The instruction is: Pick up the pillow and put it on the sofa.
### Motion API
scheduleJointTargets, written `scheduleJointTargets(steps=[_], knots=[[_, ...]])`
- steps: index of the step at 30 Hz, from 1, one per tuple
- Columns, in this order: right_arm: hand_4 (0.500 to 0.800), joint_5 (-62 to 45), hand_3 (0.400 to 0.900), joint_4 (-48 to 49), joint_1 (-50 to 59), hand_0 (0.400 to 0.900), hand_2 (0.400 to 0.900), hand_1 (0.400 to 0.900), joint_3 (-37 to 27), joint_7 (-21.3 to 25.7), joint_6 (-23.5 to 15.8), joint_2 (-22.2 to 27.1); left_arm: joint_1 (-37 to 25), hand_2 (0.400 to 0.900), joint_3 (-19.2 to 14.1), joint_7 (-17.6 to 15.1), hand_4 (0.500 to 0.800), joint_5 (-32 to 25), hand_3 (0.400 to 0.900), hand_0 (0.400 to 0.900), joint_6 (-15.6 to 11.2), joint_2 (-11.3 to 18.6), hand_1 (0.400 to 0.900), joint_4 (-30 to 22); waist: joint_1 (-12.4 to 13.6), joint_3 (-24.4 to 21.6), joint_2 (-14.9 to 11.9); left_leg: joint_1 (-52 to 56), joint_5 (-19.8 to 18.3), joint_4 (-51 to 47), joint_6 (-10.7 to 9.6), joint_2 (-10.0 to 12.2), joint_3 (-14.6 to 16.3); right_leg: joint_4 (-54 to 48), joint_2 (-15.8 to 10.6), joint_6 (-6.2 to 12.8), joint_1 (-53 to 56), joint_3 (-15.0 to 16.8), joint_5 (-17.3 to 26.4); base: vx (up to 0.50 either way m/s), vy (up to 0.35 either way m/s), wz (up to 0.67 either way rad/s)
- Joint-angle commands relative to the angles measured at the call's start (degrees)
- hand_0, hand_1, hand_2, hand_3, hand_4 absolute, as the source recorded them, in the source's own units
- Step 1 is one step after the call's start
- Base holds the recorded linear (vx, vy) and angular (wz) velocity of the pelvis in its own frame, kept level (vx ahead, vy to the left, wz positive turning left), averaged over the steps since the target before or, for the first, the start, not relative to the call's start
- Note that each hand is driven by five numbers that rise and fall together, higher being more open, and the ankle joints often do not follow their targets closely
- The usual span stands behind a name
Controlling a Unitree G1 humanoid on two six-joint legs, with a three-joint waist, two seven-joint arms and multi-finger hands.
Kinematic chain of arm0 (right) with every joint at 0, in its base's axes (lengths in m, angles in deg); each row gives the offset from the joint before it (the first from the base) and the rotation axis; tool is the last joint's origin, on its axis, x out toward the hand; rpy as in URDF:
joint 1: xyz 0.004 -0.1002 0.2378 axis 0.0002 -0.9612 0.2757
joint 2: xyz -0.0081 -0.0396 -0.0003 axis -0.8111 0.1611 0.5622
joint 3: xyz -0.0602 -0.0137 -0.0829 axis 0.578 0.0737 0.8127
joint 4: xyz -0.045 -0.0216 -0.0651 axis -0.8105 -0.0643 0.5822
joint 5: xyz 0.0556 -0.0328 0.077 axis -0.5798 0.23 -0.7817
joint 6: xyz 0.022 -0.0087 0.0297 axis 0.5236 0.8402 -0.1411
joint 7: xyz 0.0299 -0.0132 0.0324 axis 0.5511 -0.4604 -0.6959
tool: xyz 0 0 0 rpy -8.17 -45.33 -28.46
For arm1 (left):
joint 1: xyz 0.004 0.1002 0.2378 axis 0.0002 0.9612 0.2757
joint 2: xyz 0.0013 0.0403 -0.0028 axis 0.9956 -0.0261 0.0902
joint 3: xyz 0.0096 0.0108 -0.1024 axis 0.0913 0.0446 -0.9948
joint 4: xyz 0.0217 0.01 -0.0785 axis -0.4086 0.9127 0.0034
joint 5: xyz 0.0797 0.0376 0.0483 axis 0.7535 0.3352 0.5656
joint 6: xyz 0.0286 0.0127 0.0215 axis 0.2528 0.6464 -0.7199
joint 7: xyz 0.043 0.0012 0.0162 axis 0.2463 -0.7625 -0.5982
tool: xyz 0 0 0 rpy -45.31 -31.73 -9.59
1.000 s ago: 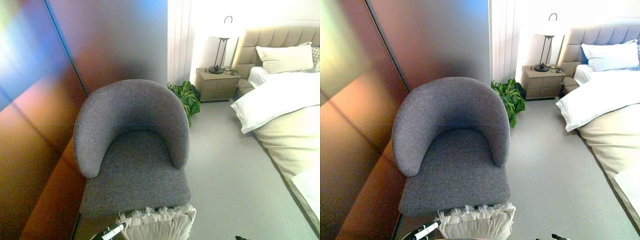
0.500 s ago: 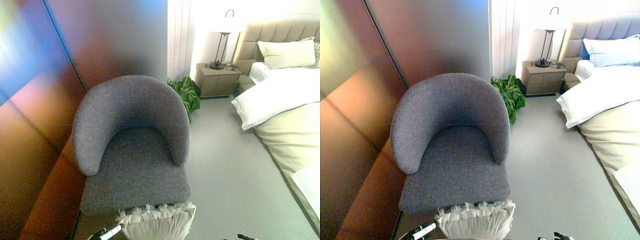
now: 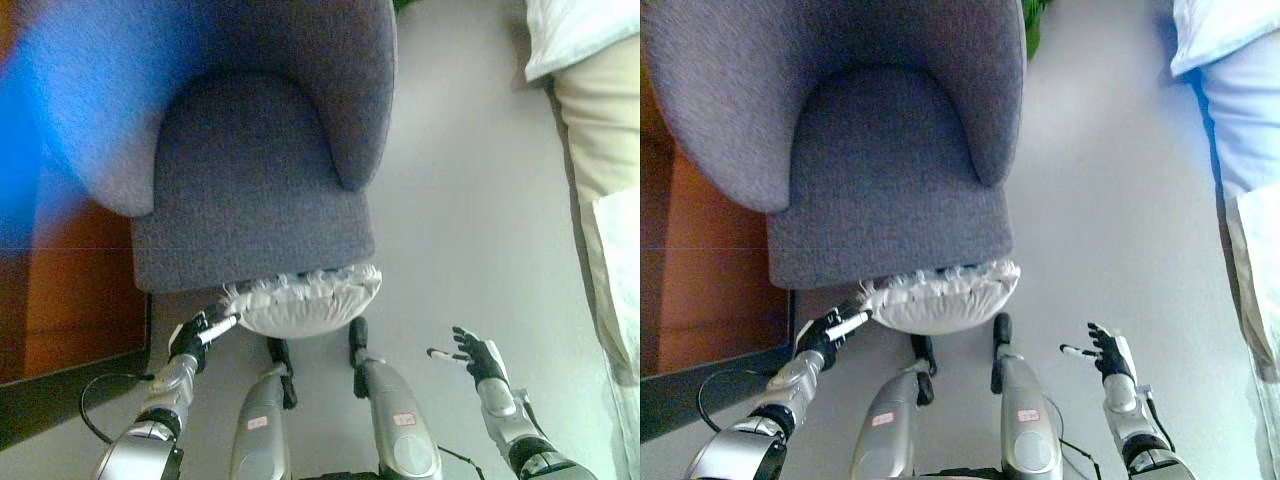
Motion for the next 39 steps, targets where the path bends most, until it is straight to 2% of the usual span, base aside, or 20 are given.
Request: scheduleJointTargets(steps=[1,8,16,20,29,39], knots=[[0.8,-3.36,0.9,5.36,-2.99,0.9,0.9,0.9,1.42,3.61,-1.99,3.94,2.0,0.9,1.08,-1.72,0.8,-2.05,0.9,0.9,-2.85,3.81,0.9,-0.84,-1.29,-1.45,-0.82,-2.77,-1.61,3.29,-0.06,-0.93,-1.2,5.26,-0.14,2.72,-2.54,1.5,-5.13,-0.03,-0.049,0.04],[0.8,-4.59,0.9,10.45,-2.41,0.9,0.9,0.9,2.36,4.95,-1.64,4.86,-1.98,0.9,2.78,-3.11,0.8,-3.23,0.9,0.9,-3.69,5.12,0.9,-3.78,-1.84,0.56,-2.62,-10.33,-2.56,9.15,-0.32,-0.87,-1.92,8.78,0.05,2.3,-8.52,1.34,-5.01,-0.04,-0.032,-0.01],[0.8,-4.51,0.9,14.8,-2.24,0.9,0.9,0.9,3.28,5.94,-0.87,5.93,-5.43,0.9,3.4,-3.07,0.8,-6.89,0.9,0.9,-2.79,6.5,0.9,-5.33,-2.65,1.33,-3.42,-14.89,-3.4,12.62,-0.33,-0.7,-2.93,10.95,0.16,1.86,-13.17,1.63,-4.65,-0.01,-0.002,-0.03],[0.8,-4.76,0.9,15.56,-2.29,0.9,0.9,0.9,3.64,6.18,-1.2,6.1,-6.6,0.9,2.81,-2.09,0.8,-9.29,0.9,0.9,-2.14,7.2,0.9,-4.49,-2.78,1.33,-4.37,-16.37,-4.01,13.79,-0.16,-0.71,-3.52,11.38,0.34,1.74,-14.42,1.36,-4.42,-0.02,-0.042,-0.04],[0.8,-5.58,0.9,17.38,-3.0,0.9,0.9,0.9,4.27,6.07,-1.06,6.3,-10.11,0.9,2.74,-0.81,0.8,-10.87,0.9,0.9,-0.14,9.23,0.9,-2.35,-3.09,1.33,-6.77,-18.41,-4.67,15.34,-0.04,-0.44,-4.59,11.56,0.94,1.89,-15.78,0.87,-3.46,-0.01,-0.059,-0.01],[0.8,-5.74,0.9,19.33,-3.11,0.9,0.9,0.9,5.08,6.36,-0.39,6.03,-13.84,0.9,3.87,0.72,0.8,-12.55,0.9,0.9,0.97,9.42,0.9,-2.16,-3.47,1.33,-8.45,-20.17,-5.39,16.7,0.11,-0.46,-5.48,11.5,1.45,2.18,-16.78,0.87,-2.77,0.0,-0.033,0.01]])
